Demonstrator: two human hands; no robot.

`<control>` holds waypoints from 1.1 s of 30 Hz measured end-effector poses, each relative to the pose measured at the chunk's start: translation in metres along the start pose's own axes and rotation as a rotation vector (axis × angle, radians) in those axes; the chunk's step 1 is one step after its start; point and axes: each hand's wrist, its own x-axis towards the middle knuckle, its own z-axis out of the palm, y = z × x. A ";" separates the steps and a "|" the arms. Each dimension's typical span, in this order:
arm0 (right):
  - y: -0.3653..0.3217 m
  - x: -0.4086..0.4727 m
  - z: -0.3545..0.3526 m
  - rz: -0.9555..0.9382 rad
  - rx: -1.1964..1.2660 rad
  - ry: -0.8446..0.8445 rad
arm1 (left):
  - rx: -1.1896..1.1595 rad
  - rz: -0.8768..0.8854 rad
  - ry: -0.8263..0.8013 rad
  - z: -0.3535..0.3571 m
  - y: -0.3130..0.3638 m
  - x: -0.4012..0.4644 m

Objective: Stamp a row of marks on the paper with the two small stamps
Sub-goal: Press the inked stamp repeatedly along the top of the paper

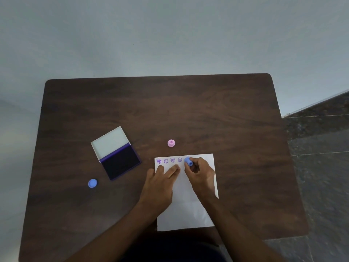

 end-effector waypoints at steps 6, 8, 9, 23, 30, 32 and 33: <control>-0.001 0.003 0.003 0.014 -0.002 -0.030 | -0.002 -0.020 -0.010 0.002 0.002 0.000; -0.001 0.003 0.004 0.018 -0.006 -0.031 | -0.005 -0.027 -0.016 0.002 0.002 0.000; -0.001 0.004 0.004 0.021 -0.010 -0.033 | -0.010 -0.029 -0.013 0.002 0.002 0.001; -0.005 0.003 0.005 0.026 -0.044 -0.017 | -0.019 -0.027 0.005 0.002 0.001 0.000; -0.011 0.006 0.005 0.058 -0.077 -0.039 | -0.017 -0.018 0.009 0.002 0.003 -0.001; -0.015 0.009 0.005 0.082 -0.090 -0.050 | -0.012 -0.023 0.007 0.002 0.003 -0.001; -0.017 0.010 0.006 0.093 -0.096 -0.052 | -0.006 -0.024 0.010 0.002 0.003 -0.001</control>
